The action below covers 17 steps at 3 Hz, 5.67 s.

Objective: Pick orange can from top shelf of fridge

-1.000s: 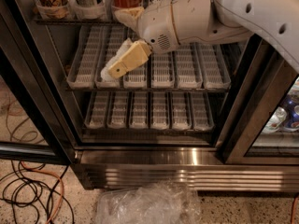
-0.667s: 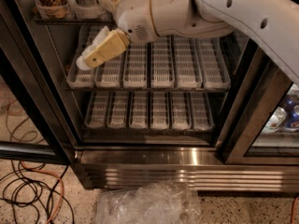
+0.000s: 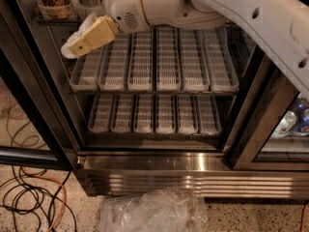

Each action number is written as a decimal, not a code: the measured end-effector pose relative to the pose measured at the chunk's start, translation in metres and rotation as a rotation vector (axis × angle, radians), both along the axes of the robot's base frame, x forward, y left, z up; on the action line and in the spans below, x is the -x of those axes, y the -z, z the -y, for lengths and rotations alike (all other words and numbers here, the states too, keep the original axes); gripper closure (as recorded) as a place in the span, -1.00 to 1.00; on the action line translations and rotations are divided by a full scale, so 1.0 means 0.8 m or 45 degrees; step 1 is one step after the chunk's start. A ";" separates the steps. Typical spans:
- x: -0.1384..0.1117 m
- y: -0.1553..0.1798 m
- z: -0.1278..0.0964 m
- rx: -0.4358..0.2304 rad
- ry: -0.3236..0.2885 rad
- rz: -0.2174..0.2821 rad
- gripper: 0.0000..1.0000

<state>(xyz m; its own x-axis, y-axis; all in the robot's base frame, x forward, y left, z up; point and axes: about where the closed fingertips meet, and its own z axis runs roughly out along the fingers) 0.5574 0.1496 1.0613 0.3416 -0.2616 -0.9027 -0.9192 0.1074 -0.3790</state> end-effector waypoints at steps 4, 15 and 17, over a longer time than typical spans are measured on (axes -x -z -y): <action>0.006 0.033 -0.004 -0.085 0.283 0.002 -1.00; -0.075 0.022 -0.091 -0.204 0.293 0.092 -1.00; -0.127 -0.007 -0.124 -0.225 0.283 0.180 -1.00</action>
Offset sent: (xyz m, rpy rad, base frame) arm -0.0122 0.0036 -0.0538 0.1309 0.0385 -0.3374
